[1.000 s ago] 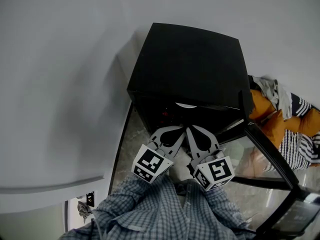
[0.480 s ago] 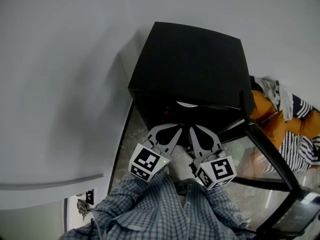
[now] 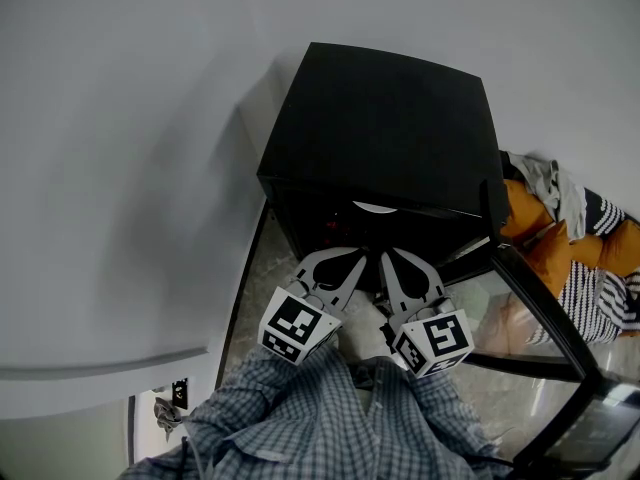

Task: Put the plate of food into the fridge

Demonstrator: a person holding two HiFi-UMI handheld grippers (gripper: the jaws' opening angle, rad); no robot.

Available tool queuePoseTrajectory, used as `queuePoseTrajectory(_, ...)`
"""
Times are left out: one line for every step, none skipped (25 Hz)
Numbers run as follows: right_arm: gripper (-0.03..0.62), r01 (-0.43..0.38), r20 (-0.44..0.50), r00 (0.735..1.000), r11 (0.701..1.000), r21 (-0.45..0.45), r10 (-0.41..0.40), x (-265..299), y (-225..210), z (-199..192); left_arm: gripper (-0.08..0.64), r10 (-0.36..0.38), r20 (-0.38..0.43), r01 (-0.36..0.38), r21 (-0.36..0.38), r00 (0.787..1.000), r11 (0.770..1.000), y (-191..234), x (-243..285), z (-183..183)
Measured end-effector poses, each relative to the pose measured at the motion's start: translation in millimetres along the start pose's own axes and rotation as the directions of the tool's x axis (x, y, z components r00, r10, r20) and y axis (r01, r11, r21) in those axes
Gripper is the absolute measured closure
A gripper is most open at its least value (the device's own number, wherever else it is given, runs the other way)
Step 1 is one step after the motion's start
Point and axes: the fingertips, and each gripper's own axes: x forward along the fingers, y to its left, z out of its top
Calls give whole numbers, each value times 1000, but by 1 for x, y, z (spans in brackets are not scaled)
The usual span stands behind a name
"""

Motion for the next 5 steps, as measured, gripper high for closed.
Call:
queuePoseTrajectory(584, -1, 1, 1000, 1000, -3, 1, 0, 0, 0, 554, -1, 1, 1, 2, 1000, 1000, -1, 0, 1)
queuePoseTrajectory(584, -3, 2, 1000, 1000, -6, 3, 0, 0, 0, 554, -1, 1, 1, 3, 1000, 1000, -1, 0, 1)
queuePoseTrajectory(584, -5, 3, 1000, 1000, -10, 5, 0, 0, 1, 554, -1, 2, 1, 3, 1000, 1000, -2, 0, 2)
queuePoseTrajectory(584, -7, 4, 1000, 1000, -14, 7, 1, 0, 1, 554, -1, 2, 1, 4, 1000, 1000, -3, 0, 2)
queuePoseTrajectory(584, -9, 6, 1000, 1000, -18, 9, 1, 0, 1, 554, -1, 2, 1, 4, 1000, 1000, -3, 0, 2)
